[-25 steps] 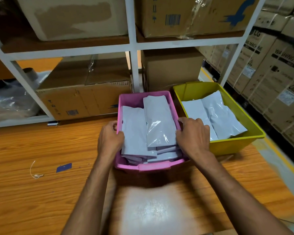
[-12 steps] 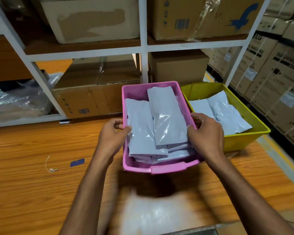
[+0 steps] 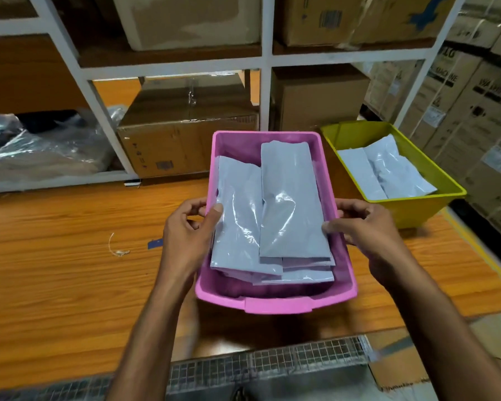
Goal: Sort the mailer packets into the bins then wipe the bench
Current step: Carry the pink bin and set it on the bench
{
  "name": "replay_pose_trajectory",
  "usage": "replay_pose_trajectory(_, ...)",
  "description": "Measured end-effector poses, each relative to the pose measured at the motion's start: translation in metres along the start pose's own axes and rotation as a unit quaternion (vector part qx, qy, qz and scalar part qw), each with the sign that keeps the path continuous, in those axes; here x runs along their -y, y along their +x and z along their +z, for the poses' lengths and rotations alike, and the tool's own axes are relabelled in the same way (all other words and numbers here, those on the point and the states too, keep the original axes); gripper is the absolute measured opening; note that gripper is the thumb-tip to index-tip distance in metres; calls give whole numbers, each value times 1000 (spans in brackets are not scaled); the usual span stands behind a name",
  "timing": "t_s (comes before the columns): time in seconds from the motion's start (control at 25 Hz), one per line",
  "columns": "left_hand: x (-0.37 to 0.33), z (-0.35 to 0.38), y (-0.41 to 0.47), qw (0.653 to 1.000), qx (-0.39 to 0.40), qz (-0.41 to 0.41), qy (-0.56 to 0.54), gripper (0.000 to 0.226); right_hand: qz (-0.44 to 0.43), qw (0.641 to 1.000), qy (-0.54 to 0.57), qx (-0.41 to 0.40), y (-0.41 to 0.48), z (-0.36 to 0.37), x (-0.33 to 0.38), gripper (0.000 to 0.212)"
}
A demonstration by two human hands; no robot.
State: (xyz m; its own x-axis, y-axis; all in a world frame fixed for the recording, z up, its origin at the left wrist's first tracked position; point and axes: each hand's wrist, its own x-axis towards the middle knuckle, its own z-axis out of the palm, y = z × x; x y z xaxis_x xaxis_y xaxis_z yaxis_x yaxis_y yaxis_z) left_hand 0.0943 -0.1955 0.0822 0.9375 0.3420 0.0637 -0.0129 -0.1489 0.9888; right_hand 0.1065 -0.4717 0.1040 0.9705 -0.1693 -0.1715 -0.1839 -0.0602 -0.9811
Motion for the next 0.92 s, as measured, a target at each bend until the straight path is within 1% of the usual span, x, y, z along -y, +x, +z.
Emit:
replay_pose_trajectory(0.08,-5,-17,-15,1000,3,-12,6,22,25,997,7,66,-14,-2,2,38)
replay_pose_trajectory(0.12,-7,-25,-22,1000,4,-20,6,21,35,996,14,86,-18,-2,2,39)
replay_pose_trajectory(0.24,-15,-51,-49,998,-4,-61,-12,12,59,990,27,129,-36,-4,3,45)
replay_pose_trajectory(0.4,-17,-85,-95,996,-17,-85,-14,4,86,979,24,181,-72,-3,3,52)
replay_pose_trajectory(0.52,-9,-109,-133,994,-40,-98,-11,14,86,975,-1,207,-102,7,-2,55)
replay_pose_trajectory(0.72,7,-175,-186,990,-58,-126,-9,8,77,962,-76,251,-156,41,-10,53)
replay_pose_trajectory(0.8,12,-203,-201,989,-59,-136,-16,8,70,958,-103,257,-176,62,-14,53)
replay_pose_trajectory(0.92,20,-254,-219,987,-59,-145,-33,17,63,959,-100,257,-207,107,-21,51)
